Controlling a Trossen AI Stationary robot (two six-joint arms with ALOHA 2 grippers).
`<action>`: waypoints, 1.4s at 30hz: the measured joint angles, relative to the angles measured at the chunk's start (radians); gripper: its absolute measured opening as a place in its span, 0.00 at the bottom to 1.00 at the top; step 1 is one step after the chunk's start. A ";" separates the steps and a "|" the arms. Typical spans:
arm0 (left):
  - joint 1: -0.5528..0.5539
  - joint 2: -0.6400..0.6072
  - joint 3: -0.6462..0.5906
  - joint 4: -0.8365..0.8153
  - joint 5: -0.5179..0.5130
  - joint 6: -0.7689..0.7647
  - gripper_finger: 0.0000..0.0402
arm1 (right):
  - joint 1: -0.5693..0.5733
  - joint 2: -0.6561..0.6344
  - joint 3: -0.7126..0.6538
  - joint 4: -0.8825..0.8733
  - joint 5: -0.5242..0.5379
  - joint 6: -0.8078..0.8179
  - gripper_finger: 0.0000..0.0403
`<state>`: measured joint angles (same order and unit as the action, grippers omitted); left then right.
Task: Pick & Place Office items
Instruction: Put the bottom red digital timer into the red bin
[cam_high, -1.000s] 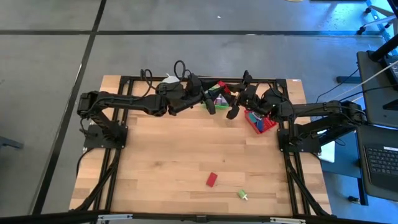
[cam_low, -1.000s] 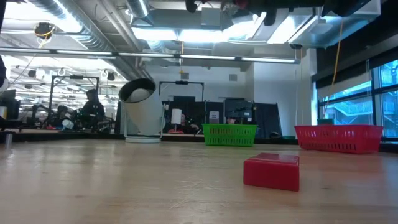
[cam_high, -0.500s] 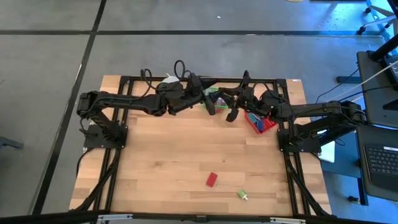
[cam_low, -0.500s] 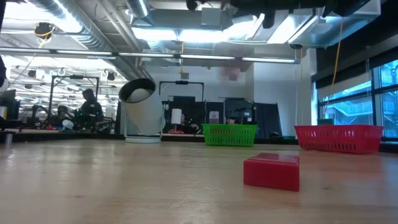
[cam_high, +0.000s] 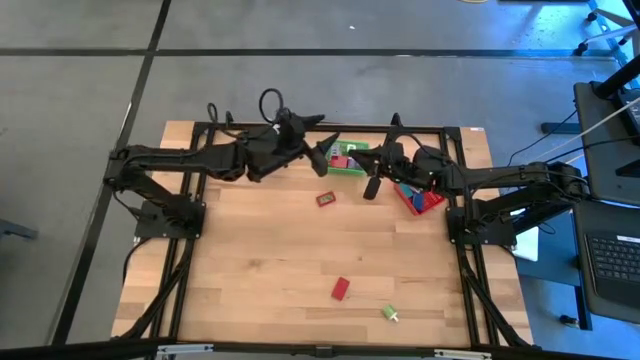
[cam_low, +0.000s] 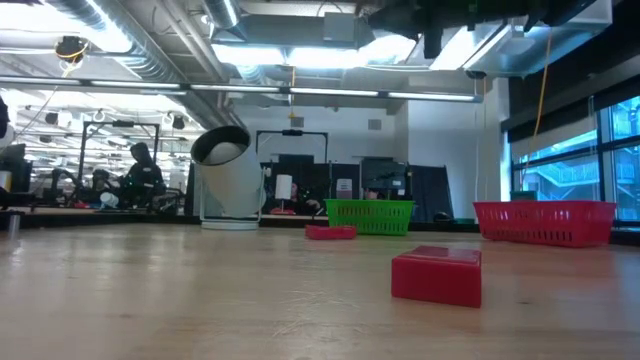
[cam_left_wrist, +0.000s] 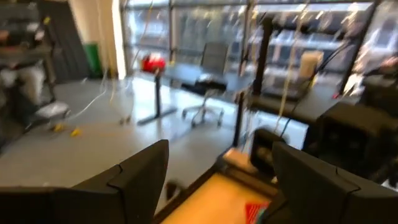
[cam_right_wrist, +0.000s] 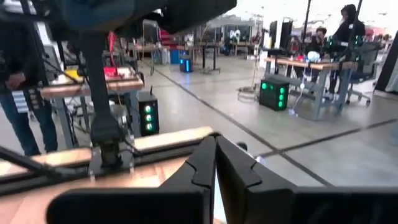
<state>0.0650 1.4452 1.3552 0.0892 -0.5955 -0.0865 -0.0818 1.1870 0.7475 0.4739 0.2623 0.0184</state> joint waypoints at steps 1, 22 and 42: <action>-0.002 -0.012 0.000 -0.048 -0.009 -0.018 0.70 | 0.000 0.000 0.000 -0.013 0.000 0.000 0.04; -0.065 -0.050 0.000 -0.704 0.065 -0.364 0.70 | -0.055 0.192 0.000 -0.258 -0.282 0.016 0.68; -0.181 -0.202 -0.001 -0.933 0.064 -0.454 0.69 | -0.117 0.673 0.293 -0.463 -0.439 -0.269 0.70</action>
<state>-0.1156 1.2430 1.3544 -0.8442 -0.5311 -0.5410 -0.1992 1.8597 1.0403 0.0114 -0.1768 -0.2508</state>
